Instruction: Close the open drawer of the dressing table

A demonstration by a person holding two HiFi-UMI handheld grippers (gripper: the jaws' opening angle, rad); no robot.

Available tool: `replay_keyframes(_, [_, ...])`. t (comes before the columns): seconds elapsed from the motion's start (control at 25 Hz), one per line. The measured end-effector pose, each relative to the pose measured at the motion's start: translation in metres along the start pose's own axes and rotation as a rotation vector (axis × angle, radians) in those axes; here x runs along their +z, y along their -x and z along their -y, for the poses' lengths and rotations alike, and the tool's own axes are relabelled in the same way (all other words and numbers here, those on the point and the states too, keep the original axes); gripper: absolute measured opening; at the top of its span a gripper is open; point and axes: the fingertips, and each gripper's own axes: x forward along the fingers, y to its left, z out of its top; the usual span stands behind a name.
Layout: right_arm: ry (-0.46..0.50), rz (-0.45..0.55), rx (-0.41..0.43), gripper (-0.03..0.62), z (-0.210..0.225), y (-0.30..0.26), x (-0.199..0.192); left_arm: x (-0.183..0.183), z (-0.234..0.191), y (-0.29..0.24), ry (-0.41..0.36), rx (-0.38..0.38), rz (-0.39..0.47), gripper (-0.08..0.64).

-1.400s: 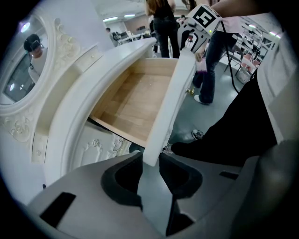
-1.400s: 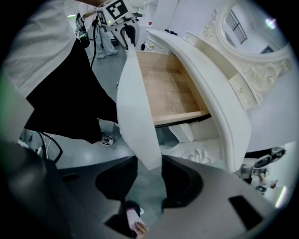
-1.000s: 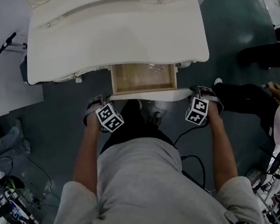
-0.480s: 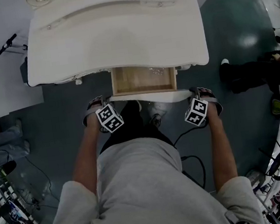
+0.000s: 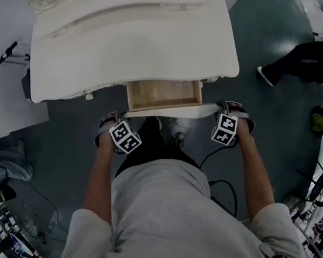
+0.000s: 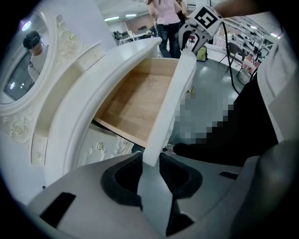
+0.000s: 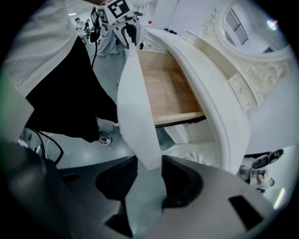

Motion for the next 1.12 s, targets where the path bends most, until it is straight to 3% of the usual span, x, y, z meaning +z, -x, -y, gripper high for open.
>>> replay_keyframes(1.12, [-0.006, -0.028, 0.010, 0.164, 0.010, 0.000, -0.001, 0.009, -0.011, 0.000, 0.005, 0.010, 0.027, 0.114])
